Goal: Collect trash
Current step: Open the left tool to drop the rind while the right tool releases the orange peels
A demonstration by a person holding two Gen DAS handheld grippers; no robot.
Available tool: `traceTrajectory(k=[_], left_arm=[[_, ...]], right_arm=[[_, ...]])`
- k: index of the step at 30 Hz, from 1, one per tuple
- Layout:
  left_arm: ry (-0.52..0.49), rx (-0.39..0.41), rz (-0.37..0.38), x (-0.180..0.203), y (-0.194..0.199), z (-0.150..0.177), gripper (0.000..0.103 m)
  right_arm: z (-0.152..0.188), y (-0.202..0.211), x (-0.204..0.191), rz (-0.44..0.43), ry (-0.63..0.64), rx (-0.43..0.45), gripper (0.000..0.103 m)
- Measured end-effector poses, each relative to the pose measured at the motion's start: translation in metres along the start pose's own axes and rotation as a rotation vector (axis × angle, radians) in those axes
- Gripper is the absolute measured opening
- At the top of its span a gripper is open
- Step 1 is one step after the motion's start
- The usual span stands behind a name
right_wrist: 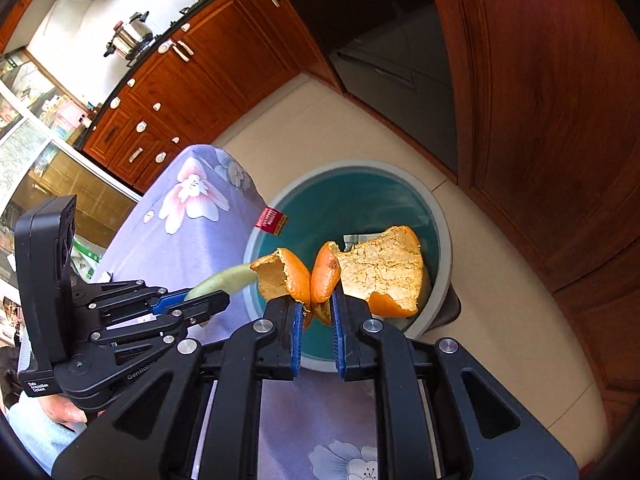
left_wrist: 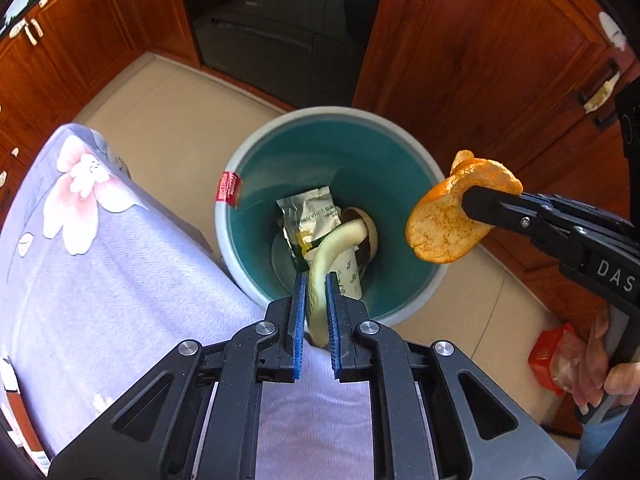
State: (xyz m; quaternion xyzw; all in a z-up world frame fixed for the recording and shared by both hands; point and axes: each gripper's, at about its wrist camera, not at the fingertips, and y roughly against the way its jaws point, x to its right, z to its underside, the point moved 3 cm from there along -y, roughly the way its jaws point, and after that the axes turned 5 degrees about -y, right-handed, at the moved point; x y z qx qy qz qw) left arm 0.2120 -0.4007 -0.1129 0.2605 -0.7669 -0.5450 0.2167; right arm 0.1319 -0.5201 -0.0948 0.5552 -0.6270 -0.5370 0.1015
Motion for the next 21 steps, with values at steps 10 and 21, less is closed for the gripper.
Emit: traceTrajectory(k=[10,21], left_arm=[[0.054,0.046,-0.043,-0.017,0.01,0.007,0.073],[0.079,0.089,-0.031,-0.018,0.038,0.02,0.091]], right_arm=[[-0.003,-0.024,-0.003,0.008,0.01,-0.041,0.012],[-0.002,-0.036,-0.017,0.025,0.036,-0.066,0.014]])
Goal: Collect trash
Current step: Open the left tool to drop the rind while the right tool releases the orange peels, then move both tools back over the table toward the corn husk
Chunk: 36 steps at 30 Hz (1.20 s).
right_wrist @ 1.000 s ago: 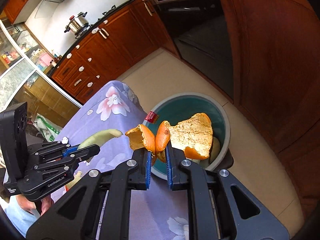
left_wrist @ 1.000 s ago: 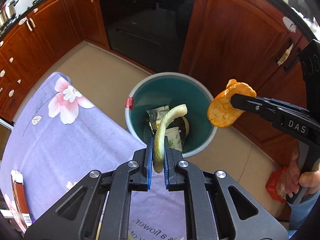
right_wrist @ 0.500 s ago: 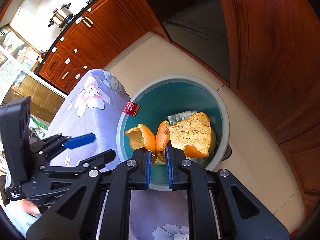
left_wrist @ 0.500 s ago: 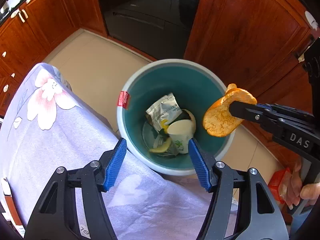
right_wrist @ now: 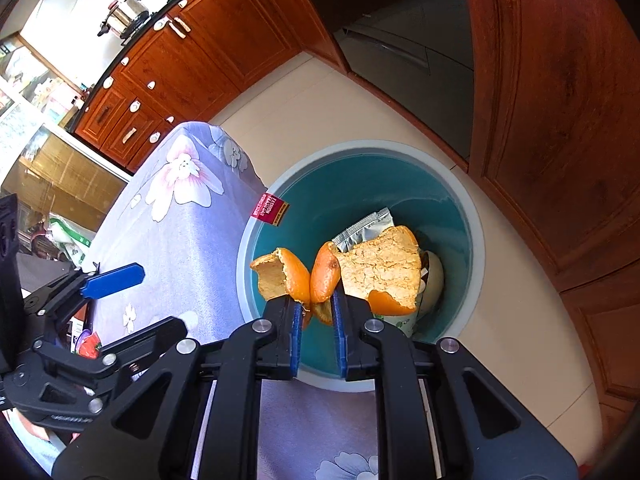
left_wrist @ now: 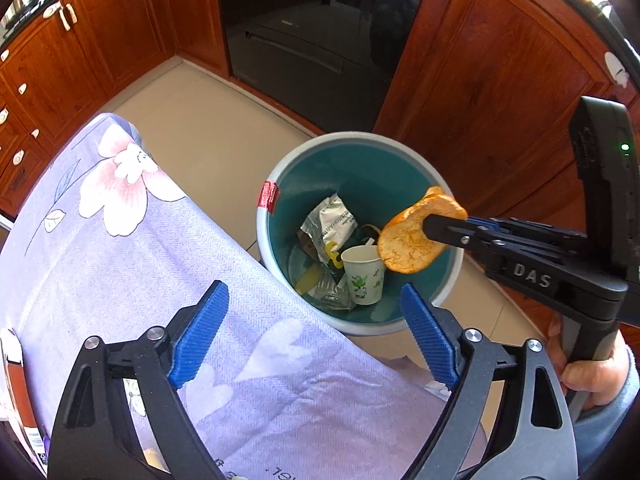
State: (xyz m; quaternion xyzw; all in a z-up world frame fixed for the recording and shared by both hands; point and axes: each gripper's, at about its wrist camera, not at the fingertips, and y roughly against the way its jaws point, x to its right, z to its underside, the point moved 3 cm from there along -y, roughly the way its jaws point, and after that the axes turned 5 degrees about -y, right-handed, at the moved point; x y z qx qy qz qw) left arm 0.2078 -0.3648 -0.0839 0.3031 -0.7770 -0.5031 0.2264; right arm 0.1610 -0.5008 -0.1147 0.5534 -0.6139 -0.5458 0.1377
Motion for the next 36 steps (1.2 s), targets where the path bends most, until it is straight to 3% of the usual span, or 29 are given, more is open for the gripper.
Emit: traceTrajectory(k=[3,4,5,6,7,10,20,36], left_arm=[[-0.003,0.016,0.002,0.001,0.009,0.003,0.095],[-0.001,0.02,0.003,0.001,0.011,0.003,0.096],[0.002,0.024,0.004,0.0,0.013,0.004,0.096],[0.005,0.026,0.005,-0.001,0.014,0.004,0.096],[0.009,0.029,0.006,-0.002,0.016,0.004,0.096],[0.02,0.039,0.008,-0.005,0.023,0.008,0.097],[0.038,0.086,0.004,-0.015,0.06,0.028,0.098],[0.064,0.193,-0.011,-0.022,0.134,0.075,0.099]], right_arm=[[0.0,-0.001,-0.004,0.007,-0.001,-0.003,0.017],[0.0,-0.001,-0.005,0.007,-0.004,-0.005,0.028],[0.0,0.0,-0.006,0.004,-0.009,-0.004,0.052],[0.0,0.002,-0.007,0.005,-0.01,0.006,0.062],[0.0,0.005,-0.01,0.01,-0.004,0.02,0.07],[0.001,0.01,-0.018,0.006,0.007,0.022,0.077],[0.011,0.034,-0.033,0.023,-0.003,0.042,0.09],[0.049,0.072,-0.092,-0.003,0.096,0.05,0.09]])
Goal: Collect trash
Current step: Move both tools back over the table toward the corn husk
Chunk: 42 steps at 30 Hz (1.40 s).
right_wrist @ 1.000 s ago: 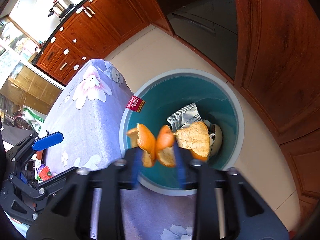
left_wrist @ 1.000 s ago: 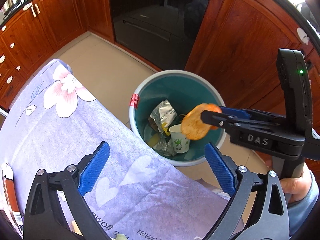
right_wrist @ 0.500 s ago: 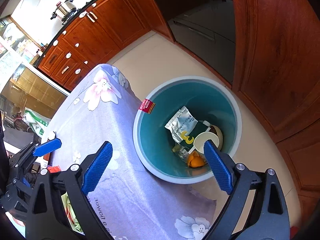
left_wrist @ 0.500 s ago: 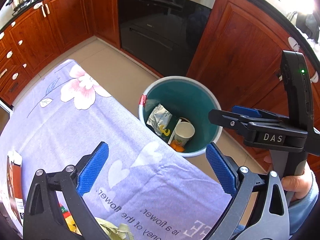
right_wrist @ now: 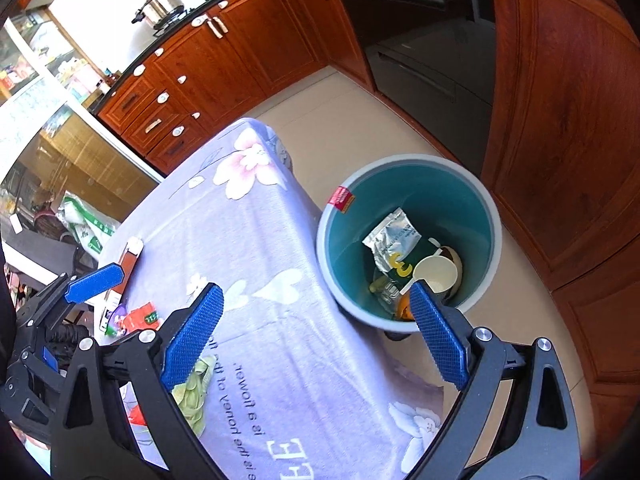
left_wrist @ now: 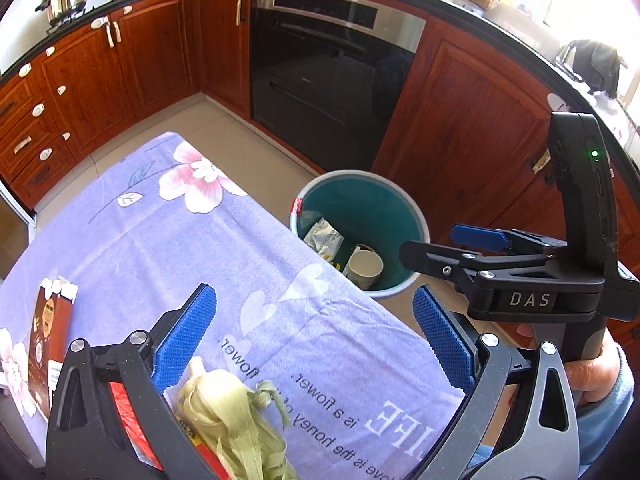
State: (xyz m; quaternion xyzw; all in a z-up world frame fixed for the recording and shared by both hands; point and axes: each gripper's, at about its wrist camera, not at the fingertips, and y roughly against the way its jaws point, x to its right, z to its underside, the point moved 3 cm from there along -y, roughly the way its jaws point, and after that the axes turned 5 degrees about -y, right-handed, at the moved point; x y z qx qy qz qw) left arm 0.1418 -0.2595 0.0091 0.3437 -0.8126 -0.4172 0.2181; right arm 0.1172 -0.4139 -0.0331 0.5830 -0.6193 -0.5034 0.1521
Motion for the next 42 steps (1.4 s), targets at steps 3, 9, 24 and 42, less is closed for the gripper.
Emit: traceTrajectory(k=[3,9,24,42], left_arm=[[0.01,0.017,-0.015,-0.005,0.014,0.008,0.099],[0.067,0.037,-0.039,-0.028,0.035,0.033,0.099],[0.256,0.019,-0.079,-0.106,0.059,0.126,0.099],[0.404,-0.014,-0.123,-0.168,0.042,0.205,0.099]], right_arm=[[0.008,0.004,-0.015,-0.012,0.021,-0.005,0.091],[0.026,0.006,-0.045,-0.028,0.076,-0.027,0.093],[0.083,-0.027,-0.113,-0.044,0.208,-0.16,0.093],[0.123,-0.088,-0.156,-0.014,0.296,-0.293,0.093]])
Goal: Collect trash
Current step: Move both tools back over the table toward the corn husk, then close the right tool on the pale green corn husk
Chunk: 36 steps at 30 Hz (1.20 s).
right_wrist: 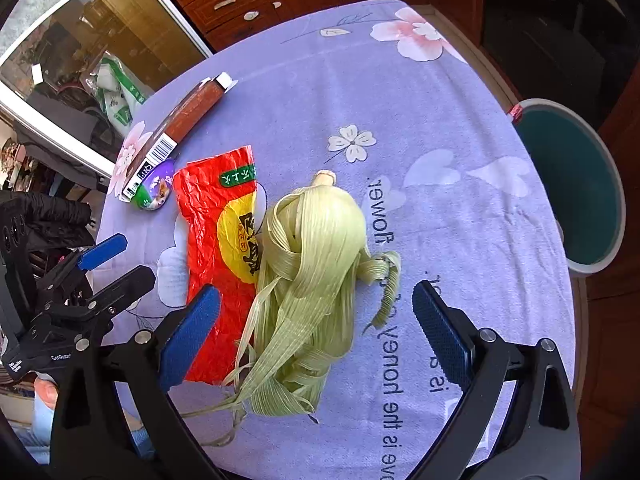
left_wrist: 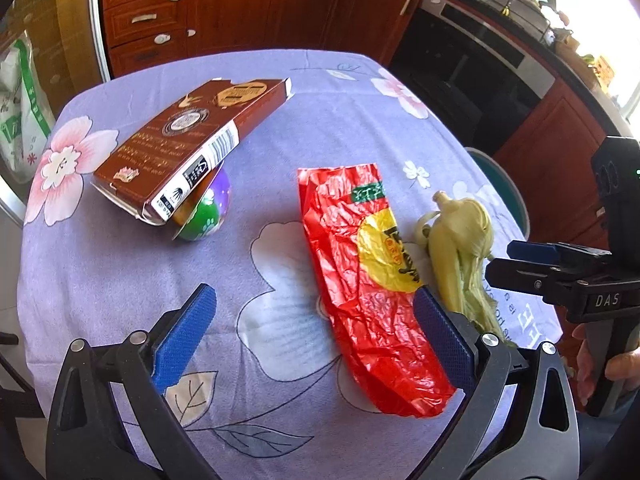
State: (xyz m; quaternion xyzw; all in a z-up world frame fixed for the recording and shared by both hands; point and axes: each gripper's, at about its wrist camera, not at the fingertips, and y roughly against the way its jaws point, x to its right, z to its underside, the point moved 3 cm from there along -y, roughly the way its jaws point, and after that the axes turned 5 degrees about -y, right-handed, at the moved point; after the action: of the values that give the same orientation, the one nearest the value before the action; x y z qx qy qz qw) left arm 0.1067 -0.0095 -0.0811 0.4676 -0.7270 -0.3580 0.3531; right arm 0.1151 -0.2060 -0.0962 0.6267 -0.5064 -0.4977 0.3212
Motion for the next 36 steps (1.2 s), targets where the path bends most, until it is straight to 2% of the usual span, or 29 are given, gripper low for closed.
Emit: traceTrajectory(k=[9,18,21,23,26,29,36], left_arm=[[0.01,-0.024,-0.002,-0.01,-0.015,-0.001,0.099],[-0.014,-0.053,-0.013,-0.008,-0.029,-0.004,0.099],[-0.015,-0.058,-0.013,-0.008,-0.032,-0.004,0.099],[-0.012,-0.063,-0.013,-0.009,-0.033,-0.004,0.099],[-0.006,-0.072,-0.01,-0.01,-0.036,-0.003,0.099],[-0.009,-0.084,-0.014,-0.008,-0.04,-0.003,0.099],[-0.036,-0.104,-0.03,0.0,-0.047,-0.006,0.099]], right_arm=[[-0.014,-0.02,-0.008,0.023,0.021,-0.009,0.093],[-0.019,-0.031,-0.021,0.038,0.096,0.007,0.093],[-0.019,-0.031,-0.023,0.04,0.121,0.018,0.083],[-0.019,-0.031,-0.021,0.042,0.124,0.021,0.066],[-0.02,-0.031,-0.016,0.026,0.112,0.018,0.051],[-0.019,-0.028,-0.014,0.004,0.117,0.021,0.043],[-0.017,-0.025,-0.002,-0.019,0.114,0.021,0.042]])
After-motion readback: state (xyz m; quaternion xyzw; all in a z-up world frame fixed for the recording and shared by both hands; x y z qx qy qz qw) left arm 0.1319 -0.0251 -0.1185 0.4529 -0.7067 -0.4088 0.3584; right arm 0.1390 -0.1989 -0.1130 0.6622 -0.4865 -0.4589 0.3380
